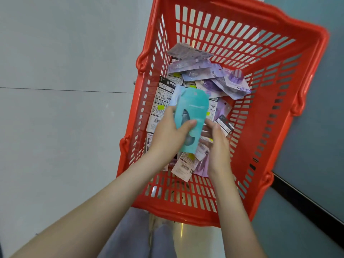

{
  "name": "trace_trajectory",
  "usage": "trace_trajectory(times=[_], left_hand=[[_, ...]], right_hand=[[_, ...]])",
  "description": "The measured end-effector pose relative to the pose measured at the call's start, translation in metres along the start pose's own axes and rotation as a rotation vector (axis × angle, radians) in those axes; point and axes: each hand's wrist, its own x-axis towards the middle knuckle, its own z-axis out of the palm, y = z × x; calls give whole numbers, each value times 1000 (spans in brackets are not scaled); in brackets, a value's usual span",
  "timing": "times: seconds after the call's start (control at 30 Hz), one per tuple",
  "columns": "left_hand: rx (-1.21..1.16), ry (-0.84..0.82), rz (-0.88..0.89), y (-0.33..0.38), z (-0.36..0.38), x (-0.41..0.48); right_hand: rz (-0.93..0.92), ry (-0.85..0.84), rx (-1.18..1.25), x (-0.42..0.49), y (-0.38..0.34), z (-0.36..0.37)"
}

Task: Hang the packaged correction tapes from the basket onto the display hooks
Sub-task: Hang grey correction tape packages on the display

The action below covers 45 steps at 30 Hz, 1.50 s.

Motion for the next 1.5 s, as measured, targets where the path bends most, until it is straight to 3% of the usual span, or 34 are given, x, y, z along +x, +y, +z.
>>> trace_trajectory(times=[0.07,0.17,0.27,0.5,0.63,0.77,1.1,1.33,1.5], left_hand=[[-86,118,-49,-6,-5,1],[15,256,-73,-20,-8,0],[49,241,-63,-26,-13,-9],[115,231,-11,2,-46,-48],[103,188,-7,60,-74,-83],[27,43,31,144,-97,-144],[33,-371,417,346,-164,-359],[52,-662,638,391,-184,-525],[70,-775,890,374,-179,-665]], right_hand=[[-35,39,-235,25,8,14],[-40,-21,-560,63,22,45],[-9,-27,-782,84,18,62],[28,-14,-556,43,-2,22],[-92,0,-509,-44,-63,-5],[-269,-41,-526,-145,-158,-15],[-496,150,-434,-404,-367,-59],[-665,240,-485,-582,-414,-87],[-733,412,-549,-745,-383,-119]])
